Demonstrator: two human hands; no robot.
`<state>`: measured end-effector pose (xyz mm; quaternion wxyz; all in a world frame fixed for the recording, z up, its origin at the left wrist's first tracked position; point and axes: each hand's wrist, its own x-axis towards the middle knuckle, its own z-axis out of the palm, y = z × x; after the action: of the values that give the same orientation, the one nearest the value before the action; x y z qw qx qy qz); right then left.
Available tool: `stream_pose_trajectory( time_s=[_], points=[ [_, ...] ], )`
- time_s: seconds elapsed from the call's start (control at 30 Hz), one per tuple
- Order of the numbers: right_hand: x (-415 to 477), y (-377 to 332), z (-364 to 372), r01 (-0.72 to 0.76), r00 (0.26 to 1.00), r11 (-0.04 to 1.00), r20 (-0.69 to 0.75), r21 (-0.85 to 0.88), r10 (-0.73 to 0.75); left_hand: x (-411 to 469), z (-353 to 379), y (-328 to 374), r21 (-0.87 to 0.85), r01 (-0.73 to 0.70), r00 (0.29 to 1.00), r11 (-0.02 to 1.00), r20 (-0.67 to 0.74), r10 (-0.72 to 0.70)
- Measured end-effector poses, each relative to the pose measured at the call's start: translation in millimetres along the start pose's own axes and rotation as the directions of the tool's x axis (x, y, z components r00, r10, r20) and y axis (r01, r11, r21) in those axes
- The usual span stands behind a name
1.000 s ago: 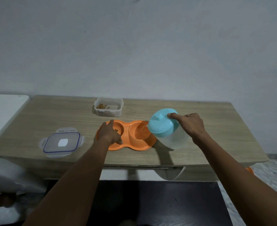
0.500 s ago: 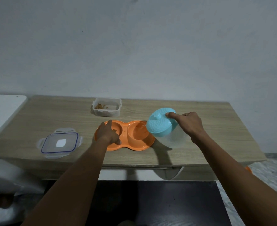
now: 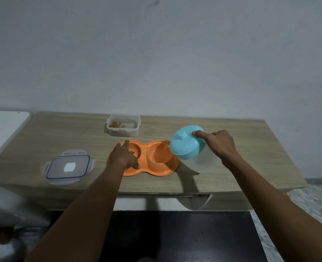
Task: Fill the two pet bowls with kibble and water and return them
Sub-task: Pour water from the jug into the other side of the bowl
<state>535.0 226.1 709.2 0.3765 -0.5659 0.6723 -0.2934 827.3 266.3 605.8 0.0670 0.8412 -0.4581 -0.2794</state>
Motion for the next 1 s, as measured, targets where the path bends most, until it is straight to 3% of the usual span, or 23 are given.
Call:
stream_pose_trajectory(
  time_s=[0.3,0.7,1.0],
  points=[
    [2,2,0,-0.028,1.000,0.999,-0.003,0.047,0.028,-2,-2,1,0.014,-0.010,1.000,1.000,0.002,0.010],
    [24,-2,4,-0.112,0.992,0.908,-0.014,0.404,0.128,-4,-3,2,-0.003,-0.011,1.000,1.000,-0.010,0.011],
    [79,-21,53,-0.118,0.989,0.847,-0.017,0.519,0.148,6,6,-4,-0.009,-0.035,0.998,0.999,-0.052,0.034]
  ],
)
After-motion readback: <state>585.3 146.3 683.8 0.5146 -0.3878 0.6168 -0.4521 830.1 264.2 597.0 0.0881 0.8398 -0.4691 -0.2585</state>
